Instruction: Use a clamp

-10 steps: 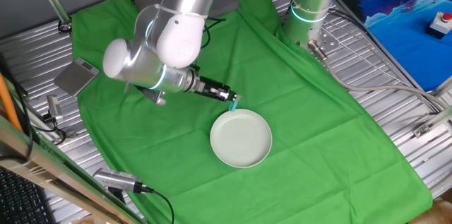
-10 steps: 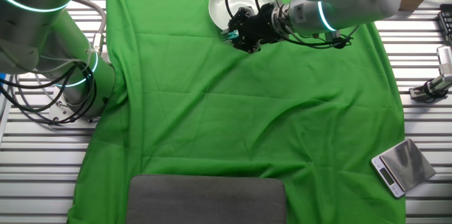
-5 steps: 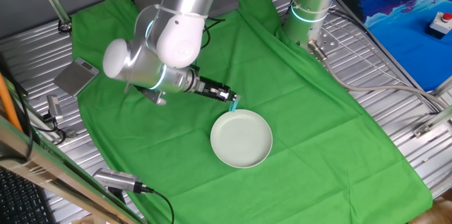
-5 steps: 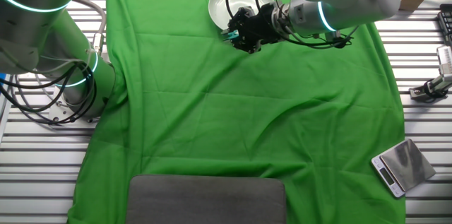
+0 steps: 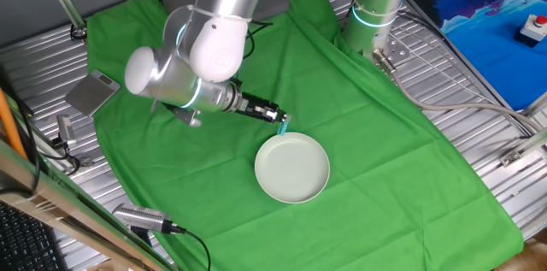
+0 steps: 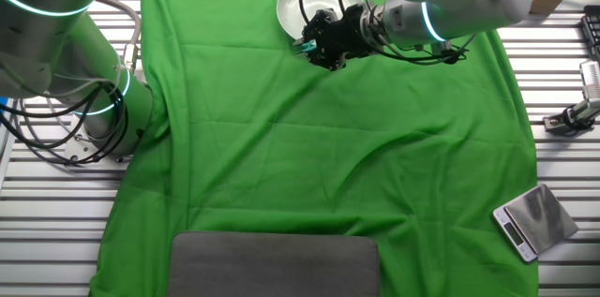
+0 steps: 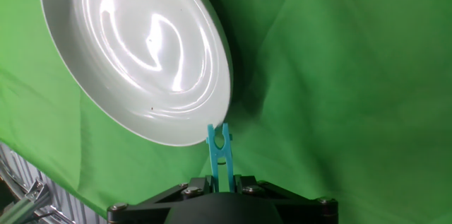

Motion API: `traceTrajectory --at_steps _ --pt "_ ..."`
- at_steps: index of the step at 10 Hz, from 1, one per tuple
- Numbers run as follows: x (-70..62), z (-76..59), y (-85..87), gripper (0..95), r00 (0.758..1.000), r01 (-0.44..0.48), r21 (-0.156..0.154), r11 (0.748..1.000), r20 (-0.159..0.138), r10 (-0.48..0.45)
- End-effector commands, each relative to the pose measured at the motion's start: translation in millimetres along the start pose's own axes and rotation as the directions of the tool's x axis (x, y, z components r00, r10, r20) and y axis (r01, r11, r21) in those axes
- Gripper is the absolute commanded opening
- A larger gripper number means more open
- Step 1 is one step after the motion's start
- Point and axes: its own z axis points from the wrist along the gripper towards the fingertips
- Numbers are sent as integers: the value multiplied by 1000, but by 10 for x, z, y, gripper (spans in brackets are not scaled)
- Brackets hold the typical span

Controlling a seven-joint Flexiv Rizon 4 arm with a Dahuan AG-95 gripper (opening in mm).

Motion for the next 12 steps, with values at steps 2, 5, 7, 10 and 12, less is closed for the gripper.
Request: traceTrajectory --at_steps 2,5,7,10,12 --pt "-3 -6 -1 0 1000 -9 -3 1000 -7 9" --pt "-5 -6 2 0 1000 -25 -2 1000 -4 25" --pt "-13 -3 8 0 999 -42 -2 999 -5 42" --pt "-37 6 28 0 998 -64 2 998 -9 64" --pt "-49 11 34 0 996 -84 9 996 -13 84"
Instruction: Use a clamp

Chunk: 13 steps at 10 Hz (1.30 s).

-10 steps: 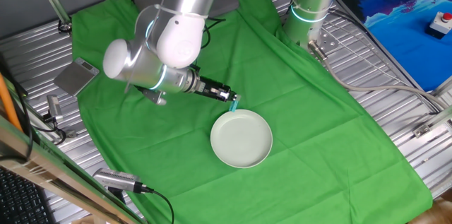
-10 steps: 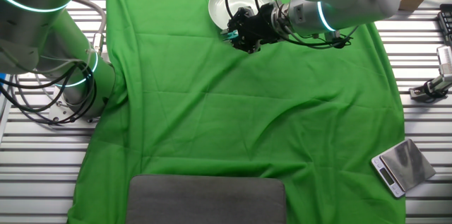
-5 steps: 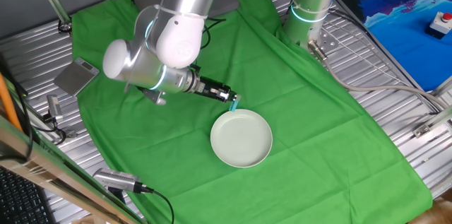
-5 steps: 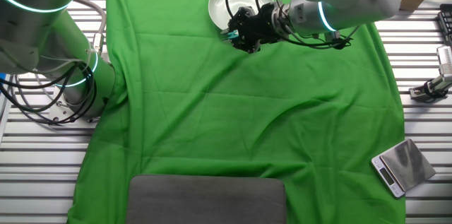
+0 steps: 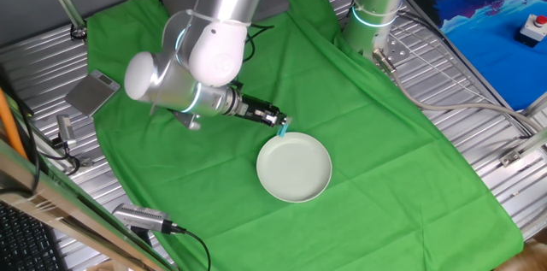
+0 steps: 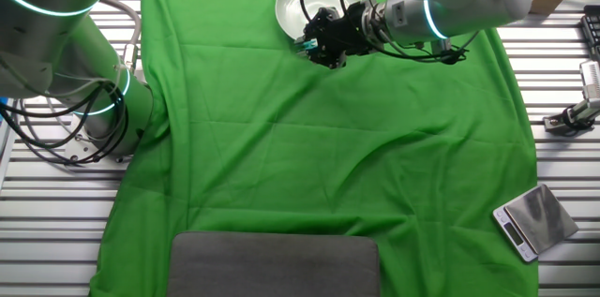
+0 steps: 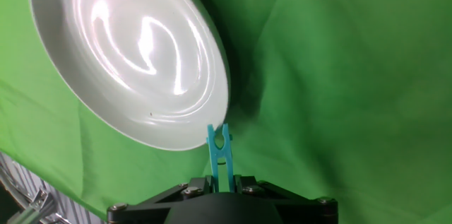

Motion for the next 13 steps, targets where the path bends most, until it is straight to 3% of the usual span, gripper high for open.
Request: traceTrajectory --at_steps 1,13 --pt "2 2 0 0 1000 -11 1 1000 0 11" --pt "-15 8 16 0 1000 -23 6 1000 -5 23"
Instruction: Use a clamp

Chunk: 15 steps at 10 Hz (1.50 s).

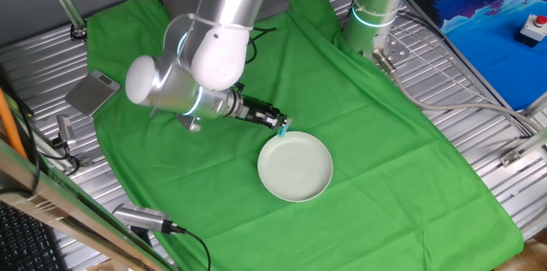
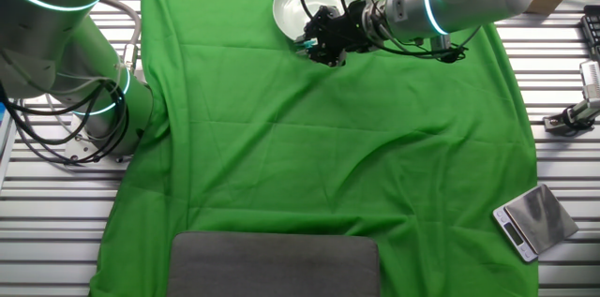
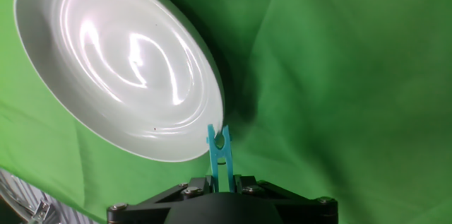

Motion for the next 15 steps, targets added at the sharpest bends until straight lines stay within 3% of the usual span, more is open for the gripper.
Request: traceTrajectory --at_steps 1,3,4,5,9,12,15 --pt "0 3 4 0 1000 26 2 1000 2 -26" --pt "0 3 5 380 999 50 3 999 5 -51" --pt "0 3 5 380 998 57 1 998 6 -57" --pt "0 3 5 570 998 63 0 998 7 -63" --pt "3 1 7 570 996 91 4 996 16 -91" --pt "28 -20 -13 570 992 114 22 993 44 -115" --pt "102 -129 -128 570 988 143 46 989 56 -145"
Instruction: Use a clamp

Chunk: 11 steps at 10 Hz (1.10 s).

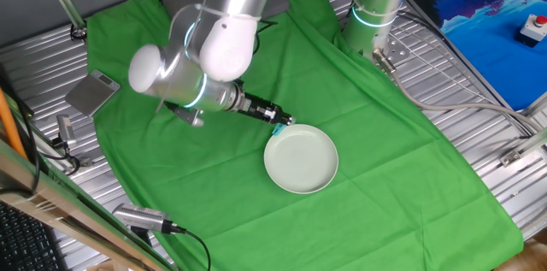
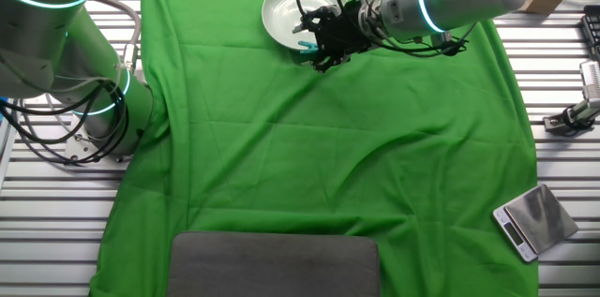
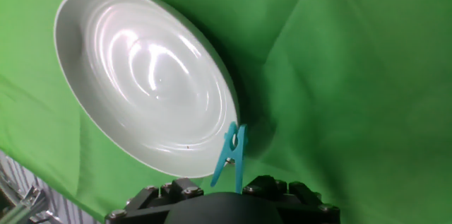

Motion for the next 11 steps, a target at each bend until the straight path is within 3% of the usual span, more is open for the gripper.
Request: traceTrajectory --at_steps 1,3,4,5,6,7,11 --pt "38 -122 -95 570 1000 31 8 999 -2 -31" --pt "72 -350 -229 570 998 65 36 997 9 -65" --pt "73 -399 -256 380 997 75 45 996 11 -75" --pt "90 -522 -360 190 994 101 72 992 37 -104" --pt "95 -566 -402 190 993 105 79 991 46 -109" --pt "108 -661 -501 0 990 126 107 986 55 -133" --pt "124 -787 -753 0 969 177 212 961 132 -207"
